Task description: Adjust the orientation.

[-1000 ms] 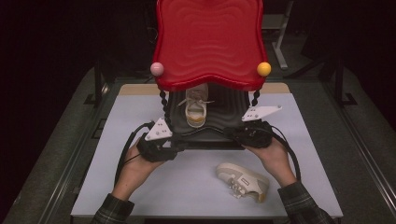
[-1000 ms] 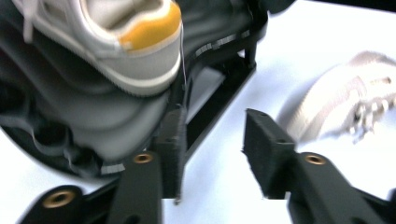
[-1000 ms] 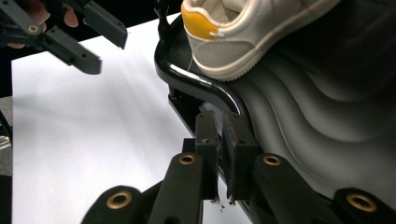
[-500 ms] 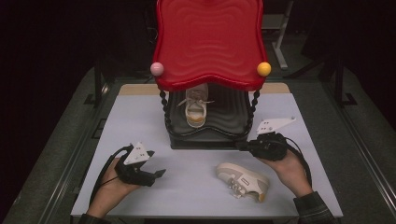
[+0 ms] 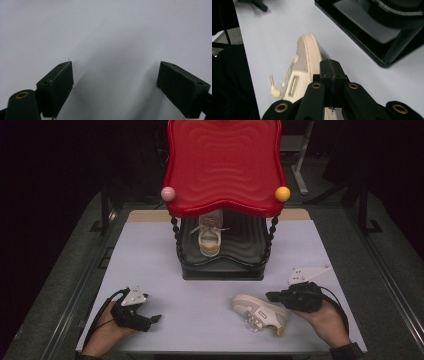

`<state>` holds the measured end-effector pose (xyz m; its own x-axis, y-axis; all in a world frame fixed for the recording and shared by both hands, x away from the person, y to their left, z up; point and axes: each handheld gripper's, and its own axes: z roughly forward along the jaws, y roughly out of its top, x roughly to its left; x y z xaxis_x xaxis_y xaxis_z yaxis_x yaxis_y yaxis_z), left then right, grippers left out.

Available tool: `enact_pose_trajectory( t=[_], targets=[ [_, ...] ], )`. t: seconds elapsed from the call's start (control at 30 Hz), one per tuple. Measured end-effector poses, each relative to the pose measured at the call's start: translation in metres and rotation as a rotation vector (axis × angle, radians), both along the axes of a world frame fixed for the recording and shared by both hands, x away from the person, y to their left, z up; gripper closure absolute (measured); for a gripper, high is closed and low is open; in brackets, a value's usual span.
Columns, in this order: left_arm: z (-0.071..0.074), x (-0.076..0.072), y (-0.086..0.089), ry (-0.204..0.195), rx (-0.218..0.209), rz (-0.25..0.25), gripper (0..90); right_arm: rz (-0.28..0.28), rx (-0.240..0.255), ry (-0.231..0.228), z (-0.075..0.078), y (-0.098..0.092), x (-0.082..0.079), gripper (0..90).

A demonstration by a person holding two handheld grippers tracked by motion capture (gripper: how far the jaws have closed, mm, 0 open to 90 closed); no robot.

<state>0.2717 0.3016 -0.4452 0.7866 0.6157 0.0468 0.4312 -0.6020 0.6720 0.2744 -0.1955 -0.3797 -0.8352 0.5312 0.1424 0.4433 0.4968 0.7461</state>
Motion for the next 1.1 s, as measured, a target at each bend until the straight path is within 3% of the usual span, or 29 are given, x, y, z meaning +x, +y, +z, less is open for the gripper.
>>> enact_pose_trajectory(
  t=[0.03, 0.13, 0.2, 0.6, 1.1],
  targets=[
    [0.000, 0.000, 0.000, 0.000, 0.000, 0.000, 13.0, 0.000, 0.000, 0.000, 0.000, 0.000, 0.000, 89.5],
    [-0.005, 0.000, 0.006, -0.002, -0.060, -0.005, 13.0, 0.001, -0.011, 0.019, -0.007, -0.007, -0.006, 89.5],
    [-0.006, 0.000, 0.007, -0.004, -0.068, -0.005, 13.0, 0.000, -0.013, 0.023, -0.008, -0.008, -0.008, 89.5],
    [-0.006, 0.000, 0.007, -0.005, -0.066, -0.007, 12.9, -0.015, -0.018, 0.035, -0.013, -0.014, -0.014, 89.5],
    [-0.006, 0.000, 0.007, -0.004, -0.066, -0.006, 12.9, -0.070, -0.019, 0.044, -0.019, -0.024, 0.015, 89.6]
  ],
)
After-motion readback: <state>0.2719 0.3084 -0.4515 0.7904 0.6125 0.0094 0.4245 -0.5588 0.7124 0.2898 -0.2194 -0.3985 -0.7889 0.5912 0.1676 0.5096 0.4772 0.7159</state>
